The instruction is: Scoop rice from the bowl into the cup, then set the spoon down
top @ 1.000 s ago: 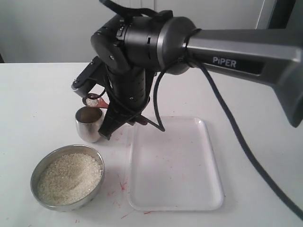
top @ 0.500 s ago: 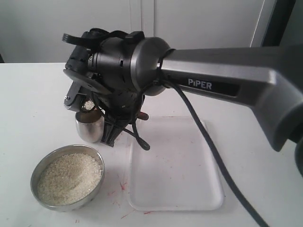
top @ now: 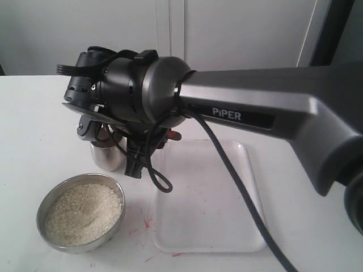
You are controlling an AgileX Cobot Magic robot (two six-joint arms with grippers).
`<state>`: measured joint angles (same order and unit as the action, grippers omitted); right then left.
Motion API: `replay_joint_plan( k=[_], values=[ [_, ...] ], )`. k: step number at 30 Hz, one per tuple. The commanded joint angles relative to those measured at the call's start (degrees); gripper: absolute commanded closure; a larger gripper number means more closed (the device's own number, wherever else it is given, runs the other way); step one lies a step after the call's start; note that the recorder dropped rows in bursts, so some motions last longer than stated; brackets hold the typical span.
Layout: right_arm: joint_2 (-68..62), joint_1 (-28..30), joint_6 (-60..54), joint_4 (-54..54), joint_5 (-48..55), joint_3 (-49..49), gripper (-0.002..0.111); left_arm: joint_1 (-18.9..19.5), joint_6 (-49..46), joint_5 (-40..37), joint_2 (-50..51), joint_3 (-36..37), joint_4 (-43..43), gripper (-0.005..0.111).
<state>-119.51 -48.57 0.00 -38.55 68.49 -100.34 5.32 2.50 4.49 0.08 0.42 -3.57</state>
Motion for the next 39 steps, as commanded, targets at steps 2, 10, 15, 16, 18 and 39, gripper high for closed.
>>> replay_joint_plan(
  k=[2, 10, 15, 16, 18, 39],
  values=[
    [-0.01, -0.08, 0.37, -1.08, 0.95, -0.58, 0.108, -0.42, 0.31, 0.18, -0.08, -0.42, -0.26, 0.092],
    [-0.01, -1.65, 0.46, -3.77, 1.15, -0.58, 0.108, -0.42, 0.31, 0.18, -0.08, -0.42, -0.26, 0.092],
    [-0.01, -1.65, 0.62, -6.06, 1.48, -0.58, 0.108, -0.42, 0.31, 0.18, -0.08, -0.42, -0.26, 0.092],
    [-0.01, -1.65, 0.62, -6.35, 1.48, -0.58, 0.108, -0.42, 0.31, 0.18, -0.08, -0.42, -0.26, 0.092],
    [-0.01, -1.65, 0.62, -6.46, 1.48, -0.58, 0.108, -0.42, 0.31, 0.18, -0.08, -0.42, -0.26, 0.092],
    [-0.01, -1.65, 0.0, -7.76, 1.48, -0.36, 0.108, -0.42, 0.31, 0.18, -0.08, -0.42, -0.26, 0.092]
  ],
)
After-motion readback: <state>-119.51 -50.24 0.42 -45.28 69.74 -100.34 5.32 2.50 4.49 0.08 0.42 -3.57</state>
